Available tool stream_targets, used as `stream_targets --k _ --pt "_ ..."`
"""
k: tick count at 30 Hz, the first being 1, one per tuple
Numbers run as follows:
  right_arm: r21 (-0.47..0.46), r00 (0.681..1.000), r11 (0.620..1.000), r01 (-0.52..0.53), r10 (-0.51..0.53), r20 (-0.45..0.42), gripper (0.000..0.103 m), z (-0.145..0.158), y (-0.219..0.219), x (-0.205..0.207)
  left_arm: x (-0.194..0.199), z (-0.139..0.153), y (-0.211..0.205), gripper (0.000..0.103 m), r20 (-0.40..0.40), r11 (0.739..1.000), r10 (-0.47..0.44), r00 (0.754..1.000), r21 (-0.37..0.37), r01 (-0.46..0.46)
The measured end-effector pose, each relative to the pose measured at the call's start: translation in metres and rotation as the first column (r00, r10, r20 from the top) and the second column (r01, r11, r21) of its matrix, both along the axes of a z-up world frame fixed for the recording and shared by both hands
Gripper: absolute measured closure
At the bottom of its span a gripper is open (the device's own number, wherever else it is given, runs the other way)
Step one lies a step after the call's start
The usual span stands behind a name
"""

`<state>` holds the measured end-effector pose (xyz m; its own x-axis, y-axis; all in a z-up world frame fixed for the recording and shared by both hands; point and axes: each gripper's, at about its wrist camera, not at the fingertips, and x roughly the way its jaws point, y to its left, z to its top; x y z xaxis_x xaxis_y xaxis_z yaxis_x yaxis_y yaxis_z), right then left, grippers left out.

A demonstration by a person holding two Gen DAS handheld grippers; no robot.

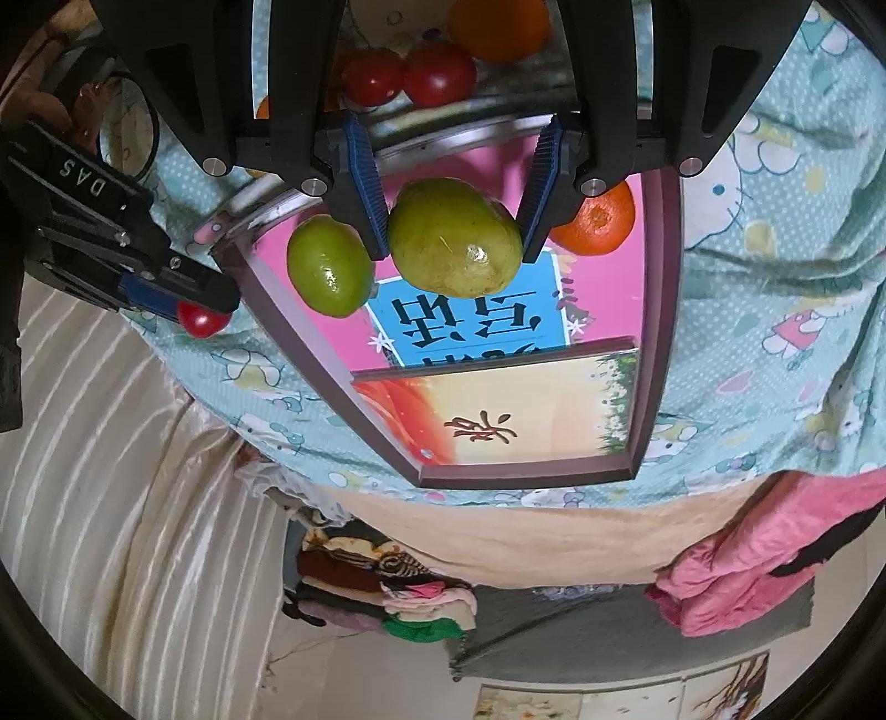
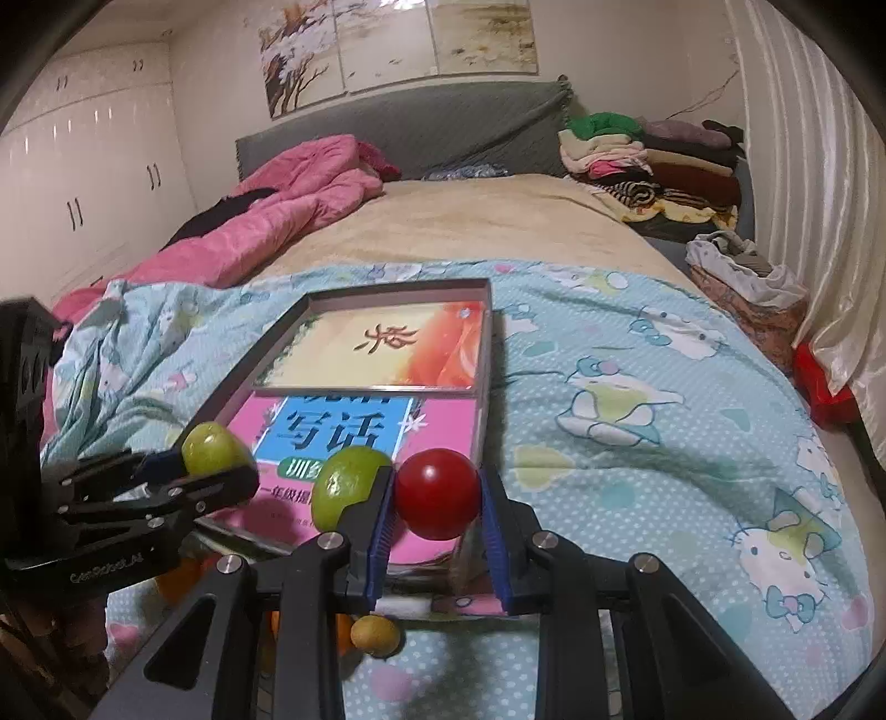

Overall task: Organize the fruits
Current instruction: 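Lower the red tomato and yellow-green apple over the pink book with both tools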

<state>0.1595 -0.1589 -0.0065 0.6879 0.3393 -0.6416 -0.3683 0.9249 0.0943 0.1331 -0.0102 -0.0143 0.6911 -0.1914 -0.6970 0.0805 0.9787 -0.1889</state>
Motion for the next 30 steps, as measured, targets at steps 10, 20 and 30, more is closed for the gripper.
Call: stream_targets --k 10,20,30 --pt "-0.055 1.0 0.998 -0.03 0.03 -0.01 0.073 -0.01 0.015 0.001 0.009 -0.01 -0.001 0.055 -0.031 0.999 -0.031 0.999 -0.011 0.031" --pt "-0.083 0.999 0.995 -0.049 0.047 -0.02 0.073 -0.017 0.02 0.001 0.01 -0.015 -0.01 0.055 -0.051 0.998 -0.061 0.997 0.016 0.061" --pt "-0.085 0.998 0.995 -0.056 0.054 -0.027 0.073 -0.021 0.023 0.002 0.011 -0.017 -0.008 0.055 -0.063 0.998 -0.056 0.996 0.012 0.057"
